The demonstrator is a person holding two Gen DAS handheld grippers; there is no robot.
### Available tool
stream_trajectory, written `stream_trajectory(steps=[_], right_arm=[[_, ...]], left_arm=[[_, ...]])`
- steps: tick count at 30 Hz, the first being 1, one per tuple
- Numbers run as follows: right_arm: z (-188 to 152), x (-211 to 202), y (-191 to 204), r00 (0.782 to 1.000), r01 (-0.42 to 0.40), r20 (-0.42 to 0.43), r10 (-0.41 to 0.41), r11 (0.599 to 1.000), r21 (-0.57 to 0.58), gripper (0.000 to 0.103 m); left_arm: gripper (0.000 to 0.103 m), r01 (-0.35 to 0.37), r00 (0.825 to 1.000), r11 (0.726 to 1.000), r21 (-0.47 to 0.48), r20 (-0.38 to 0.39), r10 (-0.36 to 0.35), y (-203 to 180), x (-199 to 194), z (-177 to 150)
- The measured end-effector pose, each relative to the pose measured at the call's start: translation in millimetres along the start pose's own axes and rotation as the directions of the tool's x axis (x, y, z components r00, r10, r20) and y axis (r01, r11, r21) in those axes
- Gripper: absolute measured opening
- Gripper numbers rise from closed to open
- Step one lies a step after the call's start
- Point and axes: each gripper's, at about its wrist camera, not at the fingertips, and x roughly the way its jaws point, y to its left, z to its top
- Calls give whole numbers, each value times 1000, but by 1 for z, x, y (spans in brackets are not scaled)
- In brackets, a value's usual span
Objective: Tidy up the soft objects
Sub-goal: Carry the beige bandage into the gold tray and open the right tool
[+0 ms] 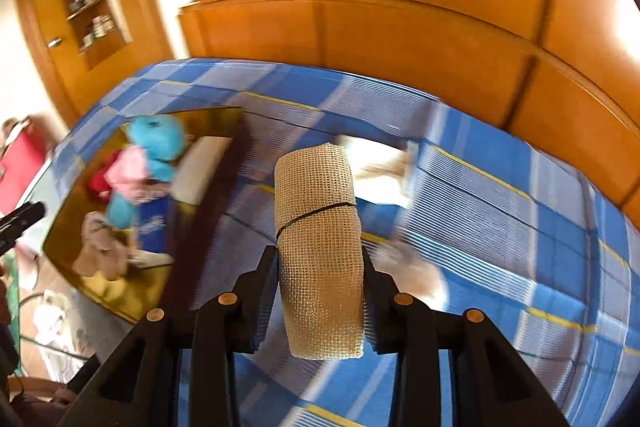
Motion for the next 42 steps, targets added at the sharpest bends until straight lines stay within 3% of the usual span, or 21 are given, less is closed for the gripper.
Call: stream_trajectory(steps=[4, 12, 18, 23, 28, 31, 42], right_arm=[[12, 7, 34, 997, -80, -23, 79, 995, -59, 36], [47, 20, 134, 966, -258, -69, 249, 947, -192, 36], [68, 52, 205, 936, -348, -123, 330, 920, -179, 36], [78, 96, 243, 950, -291, -160, 267, 945, -151, 36], [83, 127, 257, 962, -229, -186, 201, 963, -141, 37], [82, 143, 262, 957, -228, -219, 192, 962, -150, 42], [74, 124, 252, 952, -280, -167, 258, 952, -125, 54]], left_arm=[[68, -2, 1000, 1000, -10, 0, 2, 5, 0, 0], [68, -37, 999, 996, -76, 17, 39, 34, -6, 3], [68, -87, 996, 986, -144, 14, 90, 68, -7, 1], [68, -103, 995, 979, -176, -2, 104, 86, -5, -5], [68, -104, 995, 975, -196, -18, 102, 95, -2, -10], [68, -105, 994, 974, -202, -30, 101, 98, 2, -12], [68, -101, 995, 974, -201, -33, 96, 95, 1, -12]])
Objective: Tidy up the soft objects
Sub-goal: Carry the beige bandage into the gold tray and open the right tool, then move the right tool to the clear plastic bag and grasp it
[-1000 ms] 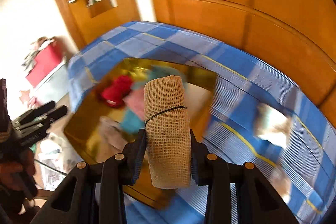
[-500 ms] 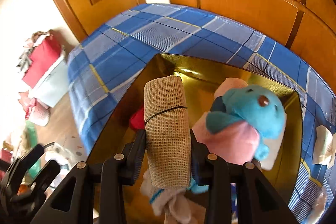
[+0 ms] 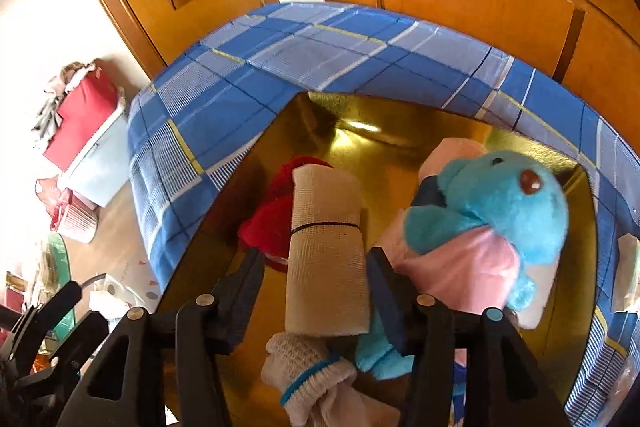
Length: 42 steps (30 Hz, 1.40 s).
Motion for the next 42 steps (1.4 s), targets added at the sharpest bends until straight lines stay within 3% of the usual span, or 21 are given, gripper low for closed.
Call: stream_trajectory(steps=[12, 28, 36, 42], right_arm=[[-25, -56, -13, 989, 32, 141, -31, 999, -5, 54], [-61, -101, -70, 968, 96, 218, -121, 988, 123, 54], [-79, -123, -117, 950, 177, 224, -216, 968, 180, 54], [-100, -146, -174, 927, 256, 205, -313, 931, 262, 54]], left_arm=[[68, 18, 999, 997, 74, 37, -20, -27, -18, 1], [68, 66, 997, 979, 190, 24, -72, -73, -25, -10], [68, 89, 995, 962, 257, 23, -99, -98, -29, -13], [68, 125, 991, 939, 322, 10, -135, -126, -30, -15]])
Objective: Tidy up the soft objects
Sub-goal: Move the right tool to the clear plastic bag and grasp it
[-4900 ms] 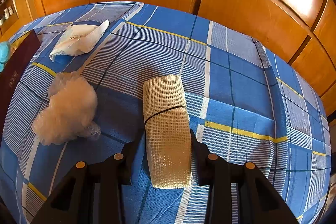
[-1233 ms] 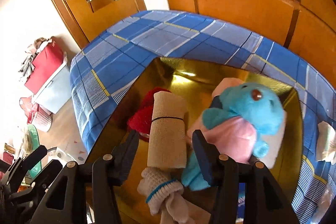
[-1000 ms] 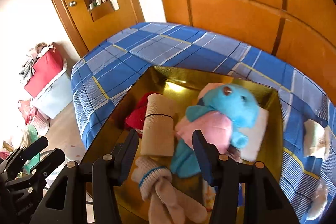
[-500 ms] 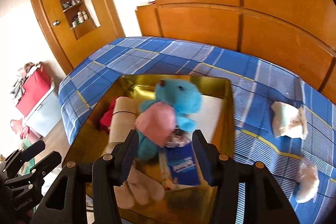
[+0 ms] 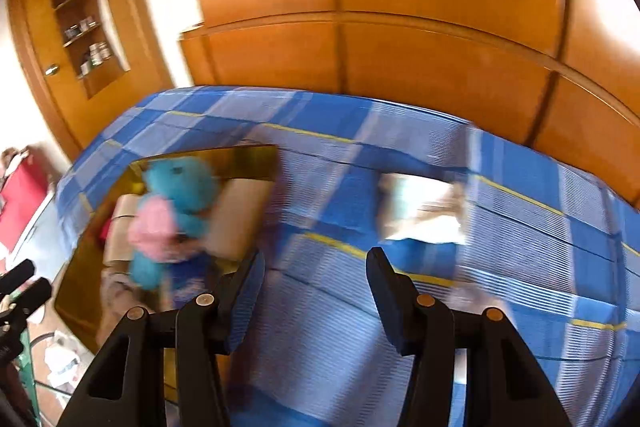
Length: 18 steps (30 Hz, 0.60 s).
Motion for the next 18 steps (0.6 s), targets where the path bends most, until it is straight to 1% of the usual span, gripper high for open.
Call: stream_trajectory(steps=[4, 7, 11, 14, 18], right_arm=[[-5, -7, -55, 996, 87, -8, -87, 994, 65, 54], [-12, -9, -97, 988, 154, -35, -151, 981, 117, 54], [-27, 2, -126, 985, 154, -97, -142, 979, 135, 54], [-39, 15, -131, 981, 141, -148, -123, 984, 112, 55], [-47, 31, -130, 978, 105, -189, -90, 992, 71, 55]], left_arm=[[68, 29, 1000, 998, 53, 2, -29, -20, 1, 6], [68, 54, 999, 995, 89, 2, -54, -36, 4, 11], [68, 86, 996, 990, 112, -14, -85, -55, 9, 14], [68, 104, 994, 985, 138, -26, -102, -67, 12, 14], [69, 125, 992, 976, 177, -37, -121, -84, 13, 16]])
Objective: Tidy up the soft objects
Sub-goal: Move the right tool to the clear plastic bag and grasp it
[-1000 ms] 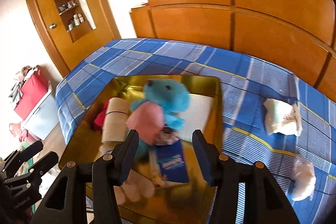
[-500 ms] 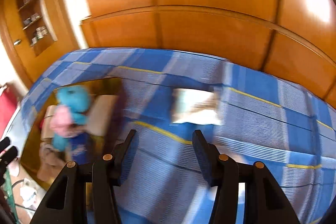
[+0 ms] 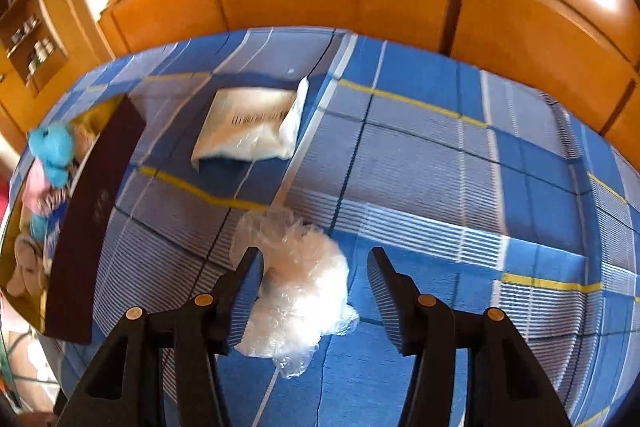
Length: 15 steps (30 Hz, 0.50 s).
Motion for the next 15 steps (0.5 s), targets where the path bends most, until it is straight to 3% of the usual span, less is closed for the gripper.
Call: stream_trajectory(steps=[6, 7, 9, 15], right_arm=[[-2, 22, 7, 994, -71, -84, 67, 997, -41, 52], [-4, 22, 8, 994, -65, -89, 60, 996, -59, 42], [-8, 18, 9, 997, -30, -69, 24, 995, -96, 36], [-15, 4, -28, 999, 19, -37, -20, 999, -27, 35]], left_arm=[[69, 48, 999, 998, 52, -17, -47, -28, 11, 11], [69, 55, 998, 997, 60, -19, -54, -33, 13, 13], [70, 70, 997, 994, 78, -26, -68, -43, 17, 20], [78, 116, 992, 979, 166, -64, -107, -79, 38, 46]])
